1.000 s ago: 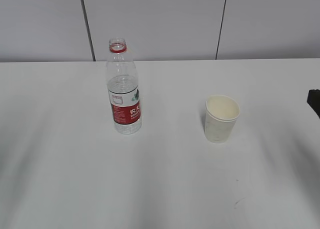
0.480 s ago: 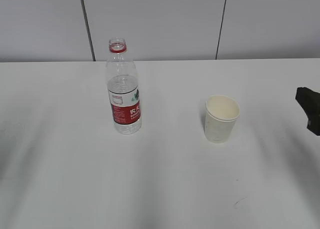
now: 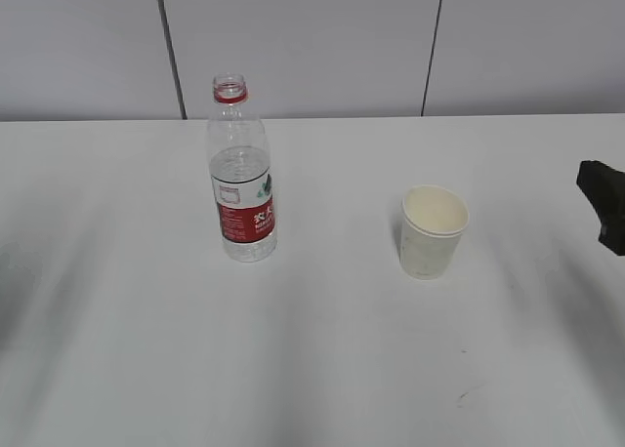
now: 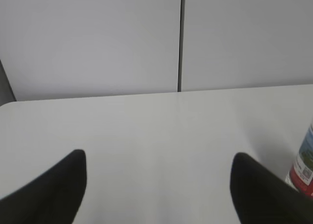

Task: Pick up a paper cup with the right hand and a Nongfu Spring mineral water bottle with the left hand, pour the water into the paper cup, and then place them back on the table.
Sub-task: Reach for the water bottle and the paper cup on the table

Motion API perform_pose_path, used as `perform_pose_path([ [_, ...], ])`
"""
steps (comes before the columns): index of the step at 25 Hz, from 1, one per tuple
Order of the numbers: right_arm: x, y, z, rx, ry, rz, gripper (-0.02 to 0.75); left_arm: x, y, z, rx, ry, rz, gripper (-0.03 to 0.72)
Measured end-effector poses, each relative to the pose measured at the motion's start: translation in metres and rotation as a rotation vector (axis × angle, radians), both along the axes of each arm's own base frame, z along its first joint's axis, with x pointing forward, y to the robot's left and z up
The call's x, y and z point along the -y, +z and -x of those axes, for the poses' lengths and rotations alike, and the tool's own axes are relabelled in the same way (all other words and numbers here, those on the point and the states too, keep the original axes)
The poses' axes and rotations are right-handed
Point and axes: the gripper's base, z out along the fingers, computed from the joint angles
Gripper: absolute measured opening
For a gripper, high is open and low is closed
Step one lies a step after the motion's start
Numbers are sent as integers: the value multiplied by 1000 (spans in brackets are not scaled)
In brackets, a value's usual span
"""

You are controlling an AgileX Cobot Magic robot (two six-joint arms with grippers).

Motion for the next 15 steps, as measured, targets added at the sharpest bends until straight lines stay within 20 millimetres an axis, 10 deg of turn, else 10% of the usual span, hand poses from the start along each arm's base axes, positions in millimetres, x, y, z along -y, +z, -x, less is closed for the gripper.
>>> perform_pose_path([
  [15, -1, 0, 0, -1, 17, 11, 587, 0, -4, -6, -2, 1, 2, 550],
])
